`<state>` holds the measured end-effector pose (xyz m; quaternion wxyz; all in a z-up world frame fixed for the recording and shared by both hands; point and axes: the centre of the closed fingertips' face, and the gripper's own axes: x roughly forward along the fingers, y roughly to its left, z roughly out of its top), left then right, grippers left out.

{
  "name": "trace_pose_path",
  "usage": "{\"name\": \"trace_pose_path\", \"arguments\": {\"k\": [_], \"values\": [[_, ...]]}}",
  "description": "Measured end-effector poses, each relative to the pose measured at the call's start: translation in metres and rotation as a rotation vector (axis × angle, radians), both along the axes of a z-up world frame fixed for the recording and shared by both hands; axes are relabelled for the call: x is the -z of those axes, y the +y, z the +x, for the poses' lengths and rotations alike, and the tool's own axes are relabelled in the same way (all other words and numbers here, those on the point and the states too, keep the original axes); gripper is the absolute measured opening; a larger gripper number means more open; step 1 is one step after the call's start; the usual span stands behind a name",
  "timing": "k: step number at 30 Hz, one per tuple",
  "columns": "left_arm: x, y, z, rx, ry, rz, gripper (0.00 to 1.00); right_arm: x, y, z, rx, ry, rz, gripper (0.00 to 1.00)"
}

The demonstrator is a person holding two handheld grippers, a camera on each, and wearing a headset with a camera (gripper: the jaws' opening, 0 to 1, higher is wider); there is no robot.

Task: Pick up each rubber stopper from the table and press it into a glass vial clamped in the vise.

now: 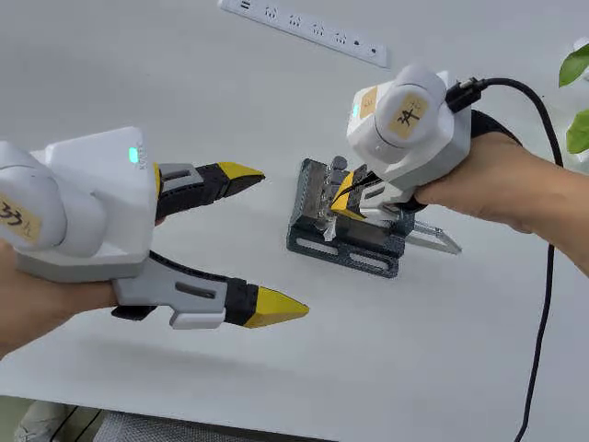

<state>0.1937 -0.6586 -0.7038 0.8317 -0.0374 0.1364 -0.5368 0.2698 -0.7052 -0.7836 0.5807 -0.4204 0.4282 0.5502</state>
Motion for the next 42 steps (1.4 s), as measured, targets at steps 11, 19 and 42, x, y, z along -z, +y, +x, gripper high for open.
{"name": "trace_pose_path", "arguments": {"k": [11,19,42], "values": [[-0.0009,0.0031,-0.0001,-0.008,0.002,0.000,0.81,0.0000,-0.0021,0.0012,0.075,0.054,0.067,0.00],[-0.0013,0.0027,-0.0006,-0.008,0.002,0.001,0.81,-0.0006,-0.0028,0.0004,0.103,0.083,0.082,0.00],[-0.0002,-0.0004,-0.0024,0.000,0.005,0.002,0.80,-0.0019,-0.0025,-0.0012,0.139,0.098,0.096,0.00]]}}
